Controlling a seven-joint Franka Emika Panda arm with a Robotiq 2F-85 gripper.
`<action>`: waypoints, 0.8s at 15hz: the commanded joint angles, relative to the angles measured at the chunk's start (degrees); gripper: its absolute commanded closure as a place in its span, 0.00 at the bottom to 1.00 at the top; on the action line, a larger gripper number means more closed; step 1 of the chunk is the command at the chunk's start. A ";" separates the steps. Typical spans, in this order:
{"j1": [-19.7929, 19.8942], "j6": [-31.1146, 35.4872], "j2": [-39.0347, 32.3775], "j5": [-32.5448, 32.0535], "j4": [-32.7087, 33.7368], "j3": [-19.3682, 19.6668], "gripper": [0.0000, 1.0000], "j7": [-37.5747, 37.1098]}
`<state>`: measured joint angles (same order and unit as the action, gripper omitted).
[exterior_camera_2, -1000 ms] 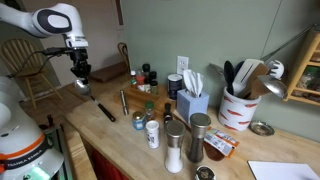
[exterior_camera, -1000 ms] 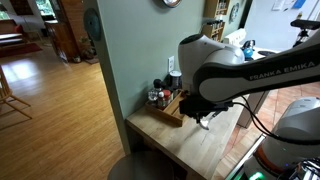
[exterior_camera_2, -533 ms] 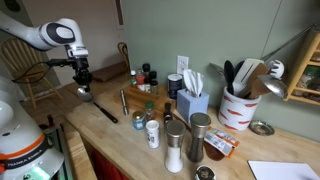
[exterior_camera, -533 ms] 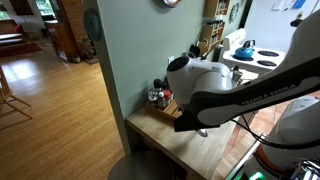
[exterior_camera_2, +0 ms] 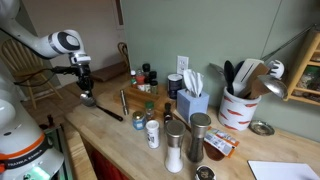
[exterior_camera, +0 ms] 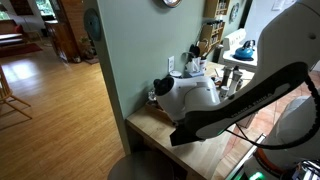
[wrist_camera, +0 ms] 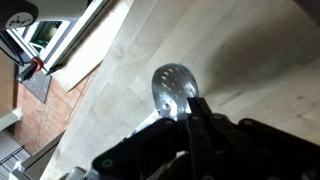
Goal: Move the silver cooking spoon to the bottom-left corner of the counter
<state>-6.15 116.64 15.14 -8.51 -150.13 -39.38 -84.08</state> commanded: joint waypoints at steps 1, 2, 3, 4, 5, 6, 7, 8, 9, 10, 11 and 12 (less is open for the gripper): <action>-2.60 0.75 -7.12 -2.91 2.54 2.39 0.99 -1.81; -3.28 1.18 -8.23 -2.51 2.91 3.20 0.99 -1.09; -3.85 1.37 -9.16 -2.46 3.27 3.87 0.99 -1.06; -4.47 1.55 -10.03 -2.52 3.58 4.61 0.99 -1.06; -5.10 1.79 -10.77 -2.76 3.84 5.37 0.99 -1.22; -5.76 1.98 -11.50 -2.81 4.16 6.19 0.99 -1.18; -6.48 2.10 -12.08 -2.83 4.38 7.03 0.99 -0.97; -7.17 2.33 -12.61 -2.63 4.56 7.82 0.99 -0.65; -7.89 2.48 -12.97 -2.60 4.73 8.61 0.99 -0.49; -8.57 2.47 -13.36 -2.49 4.97 9.41 0.99 -0.22; -9.28 2.53 -13.59 -2.66 5.14 10.12 0.94 -0.01; -9.93 2.57 -13.76 -2.69 5.28 10.81 0.82 0.05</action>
<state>-13.19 118.06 3.04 -9.75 -145.54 -31.36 -84.11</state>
